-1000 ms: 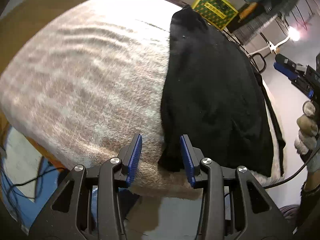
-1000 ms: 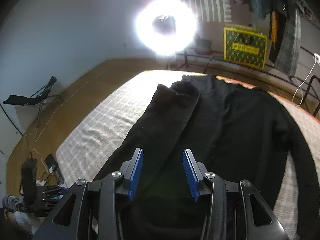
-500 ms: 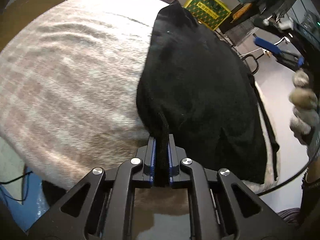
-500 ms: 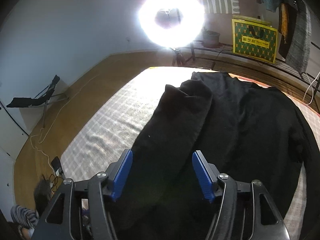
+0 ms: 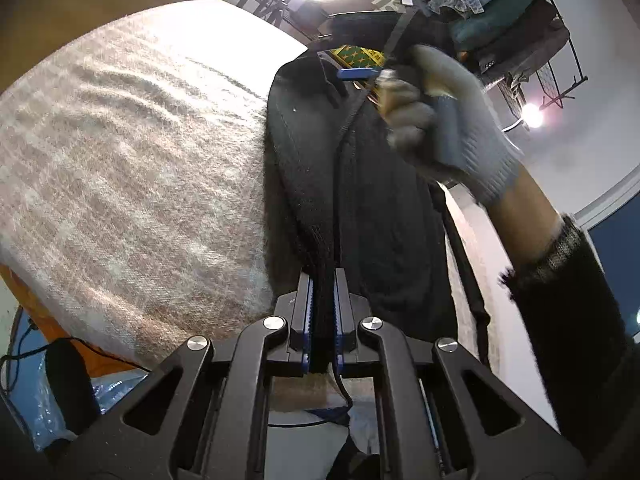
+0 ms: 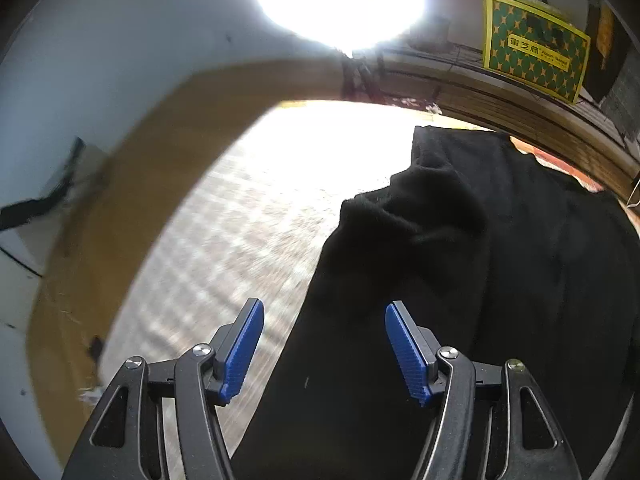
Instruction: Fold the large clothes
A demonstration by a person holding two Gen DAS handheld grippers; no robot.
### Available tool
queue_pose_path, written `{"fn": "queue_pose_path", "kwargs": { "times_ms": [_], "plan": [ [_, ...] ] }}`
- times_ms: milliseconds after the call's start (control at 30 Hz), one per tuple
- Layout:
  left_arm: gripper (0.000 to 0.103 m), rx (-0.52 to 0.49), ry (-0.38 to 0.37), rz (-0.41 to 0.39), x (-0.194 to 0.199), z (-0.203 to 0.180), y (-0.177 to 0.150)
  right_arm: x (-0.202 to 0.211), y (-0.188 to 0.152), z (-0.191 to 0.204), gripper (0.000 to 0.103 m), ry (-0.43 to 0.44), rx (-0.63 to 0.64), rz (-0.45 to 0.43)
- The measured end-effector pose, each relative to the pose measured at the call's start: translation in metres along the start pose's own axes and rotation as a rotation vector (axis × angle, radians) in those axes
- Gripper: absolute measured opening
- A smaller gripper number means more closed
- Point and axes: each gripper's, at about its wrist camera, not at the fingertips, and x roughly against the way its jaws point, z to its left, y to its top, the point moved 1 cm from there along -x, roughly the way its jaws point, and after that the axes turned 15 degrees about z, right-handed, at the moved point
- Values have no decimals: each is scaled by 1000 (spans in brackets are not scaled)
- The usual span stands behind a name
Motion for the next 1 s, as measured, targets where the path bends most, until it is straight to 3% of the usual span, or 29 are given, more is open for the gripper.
{"fn": "queue_pose_path", "kwargs": {
  "times_ms": [200, 467, 633, 700, 767, 867, 1000],
  "plan": [
    [6, 10, 0, 19, 0, 9, -6, -41, 39, 2, 65, -182, -40, 56],
    [6, -17, 23, 10, -5, 3, -3, -71, 67, -1, 68, -199, -77, 111],
    [6, -5, 27, 17, -9, -1, -3, -86, 71, 11, 70, -289, -39, 139],
    [6, -4, 28, 16, -9, -3, -3, -85, 71, 10, 66, -292, -46, 139],
    [6, -10, 33, 12, -8, -3, -4, -82, 73, 9, 44, -321, -51, 136],
    [6, -18, 38, 7, -8, -6, -5, -77, 71, -2, 21, -320, -61, 139],
    [6, -21, 32, -2, -4, -9, -7, -67, 66, -16, 9, -235, -93, 118]
  ]
}}
